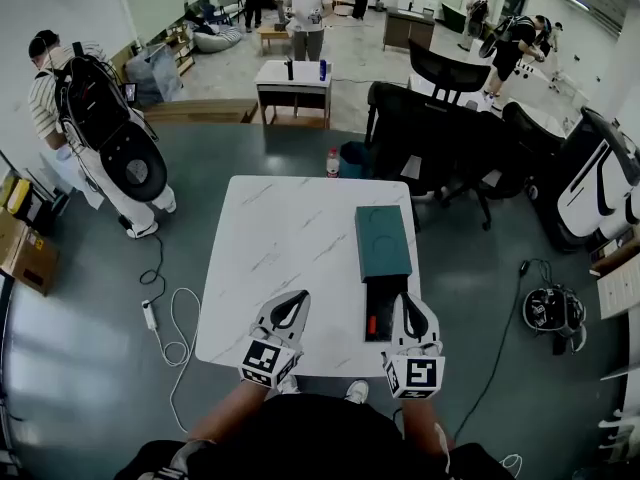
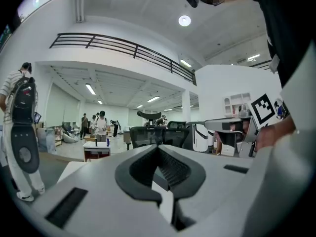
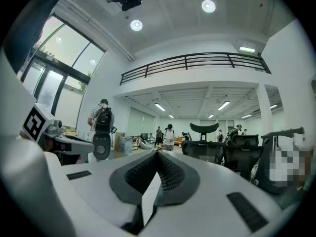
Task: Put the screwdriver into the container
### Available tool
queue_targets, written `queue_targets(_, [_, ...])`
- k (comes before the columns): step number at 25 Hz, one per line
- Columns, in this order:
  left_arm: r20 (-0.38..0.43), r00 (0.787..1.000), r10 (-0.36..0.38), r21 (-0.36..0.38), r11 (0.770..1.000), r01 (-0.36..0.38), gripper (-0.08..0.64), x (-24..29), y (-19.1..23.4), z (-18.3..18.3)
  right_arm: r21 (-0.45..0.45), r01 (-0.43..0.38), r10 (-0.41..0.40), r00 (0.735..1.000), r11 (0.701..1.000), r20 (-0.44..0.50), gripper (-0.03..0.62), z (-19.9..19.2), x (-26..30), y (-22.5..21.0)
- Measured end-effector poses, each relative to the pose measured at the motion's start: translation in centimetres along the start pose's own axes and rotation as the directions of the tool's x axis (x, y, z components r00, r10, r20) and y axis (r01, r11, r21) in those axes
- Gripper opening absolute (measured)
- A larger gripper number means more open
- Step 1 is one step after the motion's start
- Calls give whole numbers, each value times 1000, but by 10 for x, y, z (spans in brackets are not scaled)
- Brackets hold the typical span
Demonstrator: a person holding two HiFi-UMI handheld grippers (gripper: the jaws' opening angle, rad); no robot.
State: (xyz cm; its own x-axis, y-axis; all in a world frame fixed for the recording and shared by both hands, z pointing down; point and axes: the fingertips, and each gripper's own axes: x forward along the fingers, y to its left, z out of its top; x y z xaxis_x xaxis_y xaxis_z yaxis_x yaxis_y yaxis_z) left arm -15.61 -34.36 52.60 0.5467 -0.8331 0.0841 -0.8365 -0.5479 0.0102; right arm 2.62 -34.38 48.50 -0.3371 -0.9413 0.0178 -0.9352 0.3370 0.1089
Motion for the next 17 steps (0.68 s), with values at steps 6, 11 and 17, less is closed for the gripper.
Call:
queue_targets(6, [-3,1000,12,7,1000,-12,6,-2,-1,2,5,-4,4,999,1000,-35,21,-8,2,-3])
queue_targets(11, [3,1000,23,18,1000,-23,6,-4,-2,6,-1,-15,15,999,1000,-40,21,-9,2,-3])
queue_targets(17, [10,999,33,26,999,-33,6,-4,-1,9,-18,-29,28,999,999,-24,21,-3,4,-2])
